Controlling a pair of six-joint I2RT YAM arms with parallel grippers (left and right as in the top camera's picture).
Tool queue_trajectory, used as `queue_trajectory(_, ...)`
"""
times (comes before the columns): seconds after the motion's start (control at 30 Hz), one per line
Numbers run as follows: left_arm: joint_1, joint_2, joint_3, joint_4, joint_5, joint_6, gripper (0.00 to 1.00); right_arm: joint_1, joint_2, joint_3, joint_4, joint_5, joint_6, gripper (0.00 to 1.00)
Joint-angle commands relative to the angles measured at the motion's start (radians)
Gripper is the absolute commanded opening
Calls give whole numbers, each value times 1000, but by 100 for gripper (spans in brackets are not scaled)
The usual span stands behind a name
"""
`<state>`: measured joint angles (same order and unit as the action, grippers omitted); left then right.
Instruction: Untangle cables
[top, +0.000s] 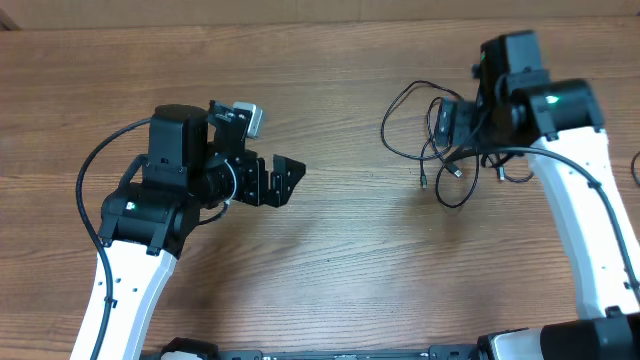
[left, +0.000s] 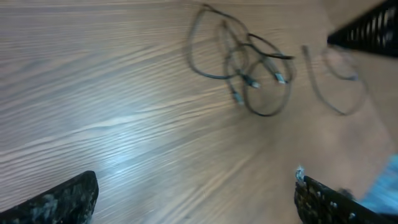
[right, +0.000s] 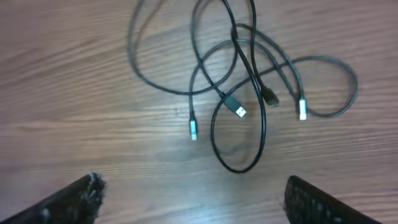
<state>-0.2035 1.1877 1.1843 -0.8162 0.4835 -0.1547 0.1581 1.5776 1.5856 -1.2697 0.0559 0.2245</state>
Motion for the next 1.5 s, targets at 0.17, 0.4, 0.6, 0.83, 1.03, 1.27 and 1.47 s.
queue_trajectory(0.17,-6,-3,10,3,-133,-3,100,-34,-6,-330,226,-5,200,100)
queue_trajectory(0.4,-6,-3,10,3,-132,-3,100,-36,-6,-557,463,-5,286,100)
queue_trajectory(0.6,-6,-3,10,3,-133,-3,100,-36,-5,-700,638,13,322,100)
queue_trajectory(0.83,-6,-3,10,3,-132,-3,100,-36,-4,-801,874,37,322,51)
queue_trajectory(1.03,-6,-3,10,3,-133,-3,100,-36,-13,-756,867,-63,285,4)
queue_trajectory(1.27,-6,-3,10,3,-132,-3,100,-35,-152,-317,523,-195,143,4)
queue_trajectory(1.47,-6,-3,10,3,-132,-3,100,-34,-193,168,345,-253,103,4)
